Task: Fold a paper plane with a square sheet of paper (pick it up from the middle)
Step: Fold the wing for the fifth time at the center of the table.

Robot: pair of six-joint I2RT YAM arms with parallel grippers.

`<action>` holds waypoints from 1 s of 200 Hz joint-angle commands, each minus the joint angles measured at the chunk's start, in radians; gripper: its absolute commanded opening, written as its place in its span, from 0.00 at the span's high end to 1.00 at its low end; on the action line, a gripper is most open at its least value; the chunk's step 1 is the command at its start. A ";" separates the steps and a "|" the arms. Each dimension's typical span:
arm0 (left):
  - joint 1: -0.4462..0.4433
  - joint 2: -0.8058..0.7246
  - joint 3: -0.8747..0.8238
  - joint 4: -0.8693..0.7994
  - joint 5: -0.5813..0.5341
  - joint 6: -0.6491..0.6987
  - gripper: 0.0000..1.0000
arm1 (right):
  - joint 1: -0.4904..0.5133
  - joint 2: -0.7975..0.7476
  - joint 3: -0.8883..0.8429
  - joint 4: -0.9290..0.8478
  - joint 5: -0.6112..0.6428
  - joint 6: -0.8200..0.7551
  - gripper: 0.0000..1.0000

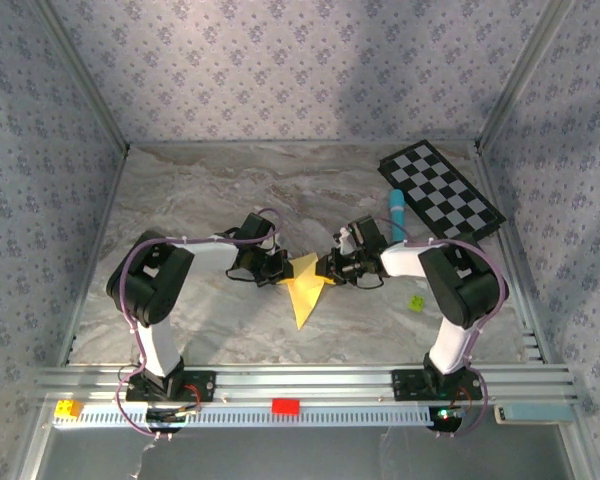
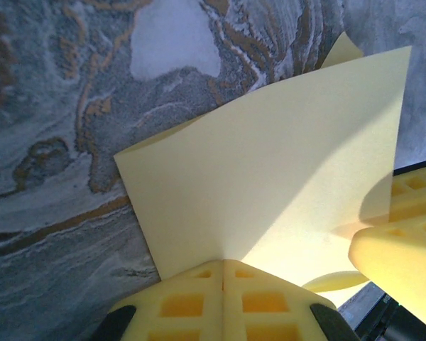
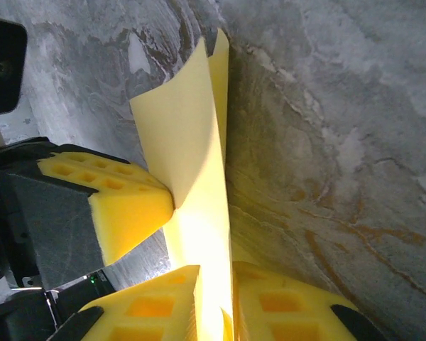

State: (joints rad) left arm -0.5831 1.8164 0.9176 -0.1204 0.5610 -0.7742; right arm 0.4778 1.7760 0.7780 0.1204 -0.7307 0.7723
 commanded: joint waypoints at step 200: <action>-0.365 -0.265 0.025 -0.191 -0.549 0.319 0.60 | 0.002 -0.184 -0.153 0.177 0.248 0.462 1.00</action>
State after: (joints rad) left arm -0.9024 1.5417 0.9176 -0.2779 0.1688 -0.5110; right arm 0.4736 1.6115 0.6403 0.2787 -0.5091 1.1816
